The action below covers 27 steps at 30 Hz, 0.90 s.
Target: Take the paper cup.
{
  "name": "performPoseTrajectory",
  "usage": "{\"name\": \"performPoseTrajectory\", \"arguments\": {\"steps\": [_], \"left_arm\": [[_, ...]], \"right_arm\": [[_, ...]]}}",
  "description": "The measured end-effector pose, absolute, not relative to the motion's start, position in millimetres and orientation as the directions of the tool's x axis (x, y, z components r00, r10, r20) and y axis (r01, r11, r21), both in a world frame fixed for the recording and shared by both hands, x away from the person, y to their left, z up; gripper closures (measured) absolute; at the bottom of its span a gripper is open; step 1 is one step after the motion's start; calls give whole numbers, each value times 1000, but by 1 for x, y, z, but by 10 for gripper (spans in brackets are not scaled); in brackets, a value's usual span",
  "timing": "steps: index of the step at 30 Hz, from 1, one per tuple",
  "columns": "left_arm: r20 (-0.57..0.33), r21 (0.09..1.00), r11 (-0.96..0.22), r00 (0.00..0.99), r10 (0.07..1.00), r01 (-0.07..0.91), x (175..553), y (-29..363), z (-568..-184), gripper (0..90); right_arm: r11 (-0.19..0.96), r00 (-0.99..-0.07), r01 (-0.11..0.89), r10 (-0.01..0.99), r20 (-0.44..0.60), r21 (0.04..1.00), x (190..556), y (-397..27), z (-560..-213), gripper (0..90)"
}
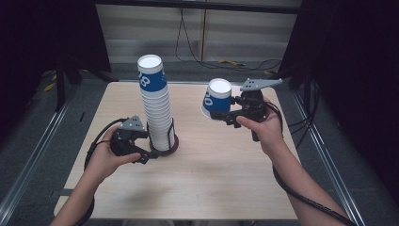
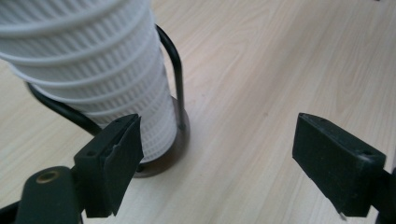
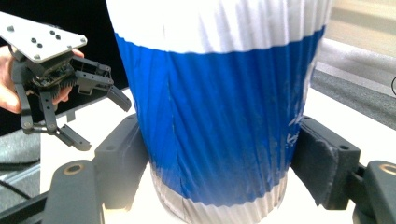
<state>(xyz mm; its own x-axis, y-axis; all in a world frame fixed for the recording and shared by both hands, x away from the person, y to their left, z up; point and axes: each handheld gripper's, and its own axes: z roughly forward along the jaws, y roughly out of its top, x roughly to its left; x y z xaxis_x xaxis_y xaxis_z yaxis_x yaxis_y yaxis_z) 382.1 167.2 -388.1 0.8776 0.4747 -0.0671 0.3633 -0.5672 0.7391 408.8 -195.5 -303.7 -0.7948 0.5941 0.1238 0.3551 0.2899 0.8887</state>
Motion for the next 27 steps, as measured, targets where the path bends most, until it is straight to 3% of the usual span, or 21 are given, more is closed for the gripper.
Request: {"name": "performPoseTrajectory", "arguments": {"steps": [27], "left_arm": [[-103,751,-572,915,389,328,375,119,-420,161]], "right_arm": [[407,-821,399,557,123,822,390,-208,-359,242]]}}
